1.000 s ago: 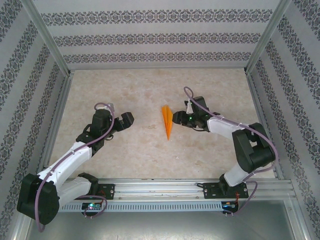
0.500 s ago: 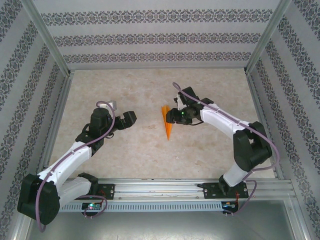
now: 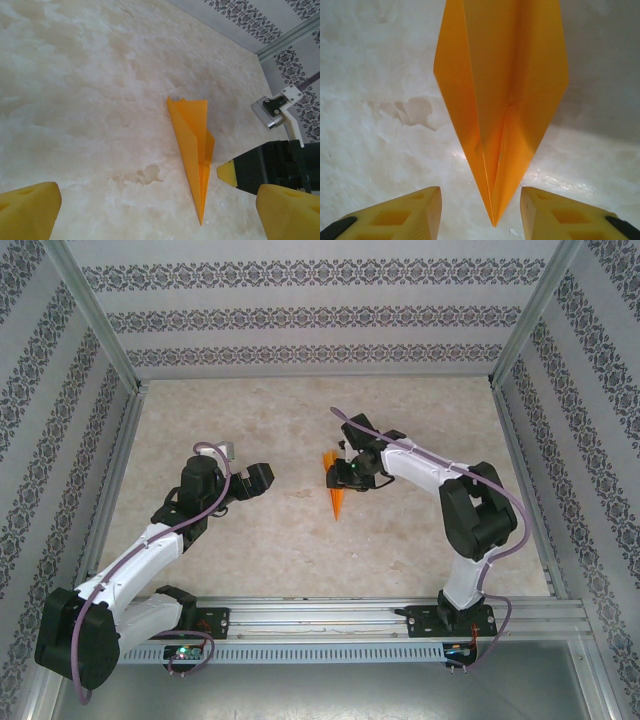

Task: Fold a paper plane with a square sheet of paper (fold left side to right side)
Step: Pick up the paper plane at the center of the table.

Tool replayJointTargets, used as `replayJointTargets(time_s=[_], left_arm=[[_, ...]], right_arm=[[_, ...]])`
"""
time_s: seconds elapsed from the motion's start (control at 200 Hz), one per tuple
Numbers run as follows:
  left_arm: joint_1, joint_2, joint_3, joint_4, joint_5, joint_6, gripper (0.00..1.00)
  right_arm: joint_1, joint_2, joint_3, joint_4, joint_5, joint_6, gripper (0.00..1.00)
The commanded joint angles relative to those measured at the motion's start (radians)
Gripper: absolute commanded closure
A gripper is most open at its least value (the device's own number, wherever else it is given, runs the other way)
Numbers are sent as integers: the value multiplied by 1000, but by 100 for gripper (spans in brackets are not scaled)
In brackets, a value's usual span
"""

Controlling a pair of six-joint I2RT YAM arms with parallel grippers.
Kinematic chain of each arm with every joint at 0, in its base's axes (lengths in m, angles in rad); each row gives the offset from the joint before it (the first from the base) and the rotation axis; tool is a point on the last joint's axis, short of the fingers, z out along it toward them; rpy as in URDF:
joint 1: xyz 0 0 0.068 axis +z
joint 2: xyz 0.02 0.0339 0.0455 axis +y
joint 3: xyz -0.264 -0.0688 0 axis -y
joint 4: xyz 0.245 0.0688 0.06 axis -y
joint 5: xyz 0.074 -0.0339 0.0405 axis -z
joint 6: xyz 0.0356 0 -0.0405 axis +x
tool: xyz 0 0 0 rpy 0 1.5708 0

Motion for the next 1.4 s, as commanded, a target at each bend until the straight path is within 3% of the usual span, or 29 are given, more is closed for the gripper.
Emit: replayJointTargets(time_s=[0.0, 0.699, 1.394], left_arm=[[13, 5, 14, 18, 8, 28, 0], [14, 14, 16, 13, 5, 40, 0], [15, 27, 19, 17, 1, 40, 0]], right_arm=[[16, 38, 38, -15, 11, 5, 56], [21, 126, 78, -15, 26, 4, 77], [38, 187, 103, -22, 66, 14, 84]])
